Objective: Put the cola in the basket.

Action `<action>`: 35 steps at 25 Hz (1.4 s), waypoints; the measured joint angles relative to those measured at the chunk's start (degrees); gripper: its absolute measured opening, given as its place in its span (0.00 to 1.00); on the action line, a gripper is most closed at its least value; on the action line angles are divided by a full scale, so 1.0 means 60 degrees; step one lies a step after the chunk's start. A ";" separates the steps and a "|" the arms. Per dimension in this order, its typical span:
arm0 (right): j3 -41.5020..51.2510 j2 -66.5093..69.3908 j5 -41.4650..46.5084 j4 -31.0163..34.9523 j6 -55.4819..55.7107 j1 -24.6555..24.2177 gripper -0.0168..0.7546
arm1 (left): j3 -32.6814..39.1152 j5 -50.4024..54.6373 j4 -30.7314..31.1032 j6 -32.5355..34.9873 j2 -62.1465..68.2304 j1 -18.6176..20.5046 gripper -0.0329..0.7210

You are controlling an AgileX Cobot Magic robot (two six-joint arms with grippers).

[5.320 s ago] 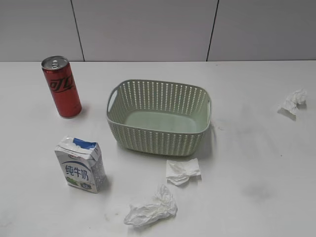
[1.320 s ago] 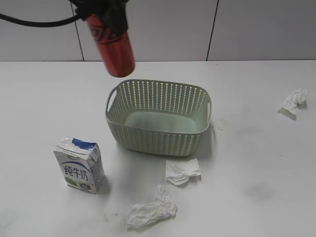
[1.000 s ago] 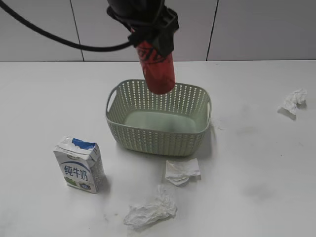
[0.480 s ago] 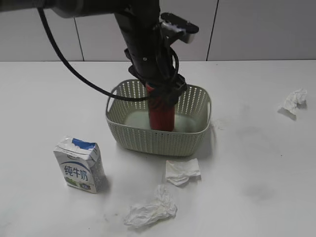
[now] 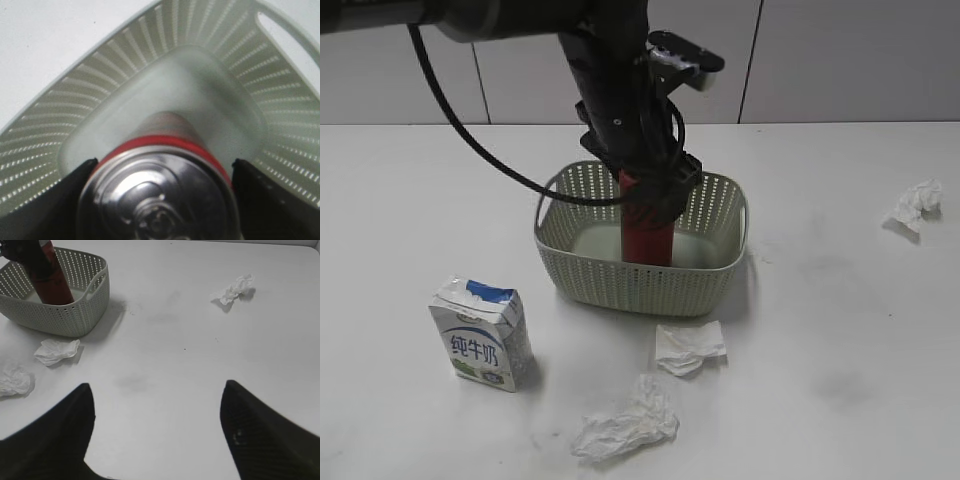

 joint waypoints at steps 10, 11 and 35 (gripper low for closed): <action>0.0000 0.0000 0.0000 0.0000 -0.0007 0.0000 0.79 | -0.2256 0.1610 -0.0173 -0.0103 -0.1024 0.0135 0.88; 0.0000 0.0000 0.0000 0.0000 -0.0007 0.0000 0.79 | -0.2444 0.1618 -0.0085 -0.0204 -0.1187 0.0244 0.88; 0.0000 0.0000 0.0000 0.0000 -0.0007 0.0000 0.79 | 0.3265 0.1695 0.0006 -0.0842 -0.5230 0.6827 0.83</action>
